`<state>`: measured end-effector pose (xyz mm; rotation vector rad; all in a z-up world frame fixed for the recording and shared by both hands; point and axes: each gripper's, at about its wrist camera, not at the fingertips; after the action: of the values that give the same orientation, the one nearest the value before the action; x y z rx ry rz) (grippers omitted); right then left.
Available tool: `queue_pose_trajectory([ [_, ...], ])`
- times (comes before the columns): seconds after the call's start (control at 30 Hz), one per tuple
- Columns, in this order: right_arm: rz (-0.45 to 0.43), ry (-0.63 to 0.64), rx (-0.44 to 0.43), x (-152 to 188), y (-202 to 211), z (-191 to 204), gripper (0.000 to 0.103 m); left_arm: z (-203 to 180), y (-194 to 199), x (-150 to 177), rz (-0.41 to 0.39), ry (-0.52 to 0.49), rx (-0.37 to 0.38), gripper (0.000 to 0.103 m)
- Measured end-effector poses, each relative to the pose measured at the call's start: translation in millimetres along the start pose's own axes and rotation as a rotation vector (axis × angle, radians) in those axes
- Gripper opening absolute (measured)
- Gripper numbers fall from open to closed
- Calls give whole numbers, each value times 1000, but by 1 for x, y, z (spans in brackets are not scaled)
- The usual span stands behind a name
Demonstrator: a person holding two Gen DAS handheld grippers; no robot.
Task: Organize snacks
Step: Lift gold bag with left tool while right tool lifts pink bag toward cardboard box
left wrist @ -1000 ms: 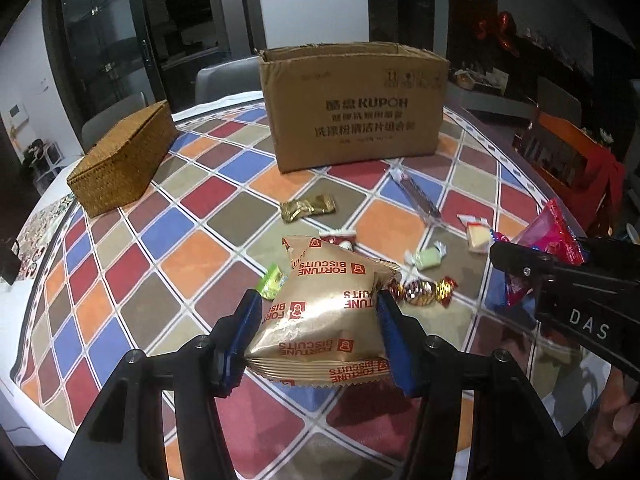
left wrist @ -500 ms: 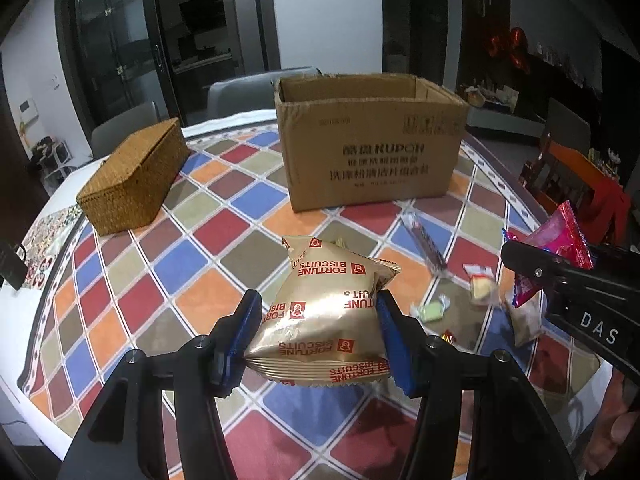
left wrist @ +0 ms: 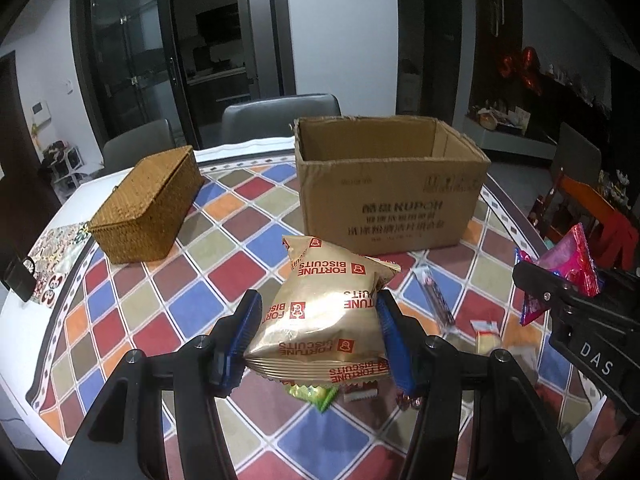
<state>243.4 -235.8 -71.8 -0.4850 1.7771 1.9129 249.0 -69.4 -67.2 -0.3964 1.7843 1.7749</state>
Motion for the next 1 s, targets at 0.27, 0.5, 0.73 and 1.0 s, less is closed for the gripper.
queue_pose_trajectory([
  [0.27,-47,-2,16,-25,5,-3,39,2,7,-29,-32,26,6,57],
  [0.5,-90,8,36,-49,9,-4,39,1,8,-54,-64,34,13,57],
  [0.73,-124,21,31,-84,9,-9,39,1,2,-86,-79,37,10,57],
  [1.0,-150,30,29,-122,7,-12,39,0,-8,-119,-83,43,20,58],
])
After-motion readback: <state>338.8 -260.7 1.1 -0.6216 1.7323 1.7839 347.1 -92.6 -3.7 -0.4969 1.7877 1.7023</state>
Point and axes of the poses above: each gripper's, at about its wrist camera, not at the fingertips, and y roughly against the way its jaws point, z to its left, x to its underside, and after that the axes turned 10 degrees about z, right-handed
